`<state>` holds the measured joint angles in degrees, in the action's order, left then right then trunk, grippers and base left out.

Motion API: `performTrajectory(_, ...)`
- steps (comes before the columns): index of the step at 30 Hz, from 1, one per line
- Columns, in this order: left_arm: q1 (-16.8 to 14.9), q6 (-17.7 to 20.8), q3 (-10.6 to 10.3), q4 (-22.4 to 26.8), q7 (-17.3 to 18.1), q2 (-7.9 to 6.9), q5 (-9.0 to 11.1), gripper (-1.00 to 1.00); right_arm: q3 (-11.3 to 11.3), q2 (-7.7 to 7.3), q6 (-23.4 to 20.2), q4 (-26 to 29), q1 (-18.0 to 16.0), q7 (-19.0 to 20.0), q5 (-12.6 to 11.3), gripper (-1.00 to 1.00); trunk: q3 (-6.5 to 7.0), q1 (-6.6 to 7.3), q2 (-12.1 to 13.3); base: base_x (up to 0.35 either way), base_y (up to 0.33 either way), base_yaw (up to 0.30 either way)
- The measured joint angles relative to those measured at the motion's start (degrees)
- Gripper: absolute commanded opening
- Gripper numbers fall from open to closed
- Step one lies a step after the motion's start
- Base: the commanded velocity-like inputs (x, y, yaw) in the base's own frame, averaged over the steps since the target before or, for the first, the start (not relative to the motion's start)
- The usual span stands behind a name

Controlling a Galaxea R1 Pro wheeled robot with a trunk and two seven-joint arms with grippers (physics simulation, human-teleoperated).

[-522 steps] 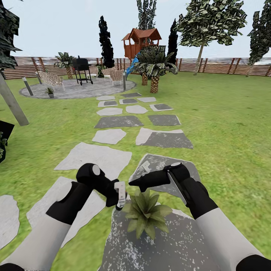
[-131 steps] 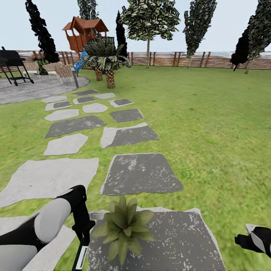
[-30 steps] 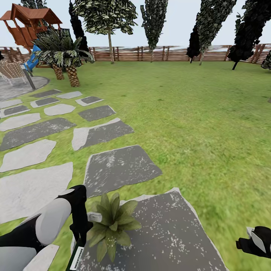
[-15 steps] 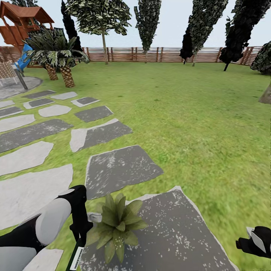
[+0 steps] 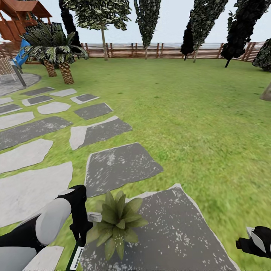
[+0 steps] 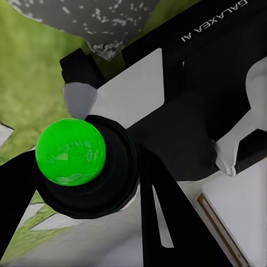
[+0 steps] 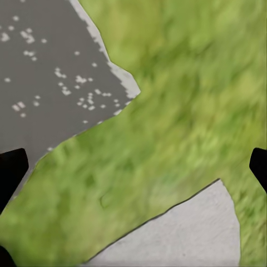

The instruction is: Pick up the pesticide atomizer in the garden and spray insectifuge to fully cover both potted plants in the garden.

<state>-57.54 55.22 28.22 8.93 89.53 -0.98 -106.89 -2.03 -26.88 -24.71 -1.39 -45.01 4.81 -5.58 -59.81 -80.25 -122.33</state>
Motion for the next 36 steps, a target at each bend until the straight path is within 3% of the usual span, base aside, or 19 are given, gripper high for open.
performTrajectory(6, 0.0, 0.05, -0.01, 0.01, 0.0, 0.0, 0.0, -1.0, 0.0, 0.0, 0.0, 0.0, 0.0, 0.0, 0.0, 1.0, -0.56, 0.0, 0.0, 0.0, 0.007, 0.0)
performTrajectory(13, -0.01, 0.07, -0.03, 0.0, -0.01, 0.01, 0.0, -1.0, 0.0, 0.0, 0.0, 0.02, 0.02, 0.03, 0.0, 1.0, -0.75, 0.0, 0.0, 0.0, 0.26, -0.007)
performTrajectory(19, -0.01, 0.08, -0.03, 0.0, -0.01, 0.01, 0.0, -1.0, 0.0, -0.01, -0.01, 0.02, 0.02, -0.04, 0.0, 1.0, -0.76, 0.0, 0.0, 0.0, 0.121, -0.213)
performTrajectory(36, 0.0, 0.14, -0.1, 0.07, 0.0, 0.28, 0.0, -1.0, -0.14, 0.0, 0.0, 0.0, 0.0, -0.07, 0.0, 1.0, -0.75, 0.0, 0.0, 0.0, -0.114, -0.024)
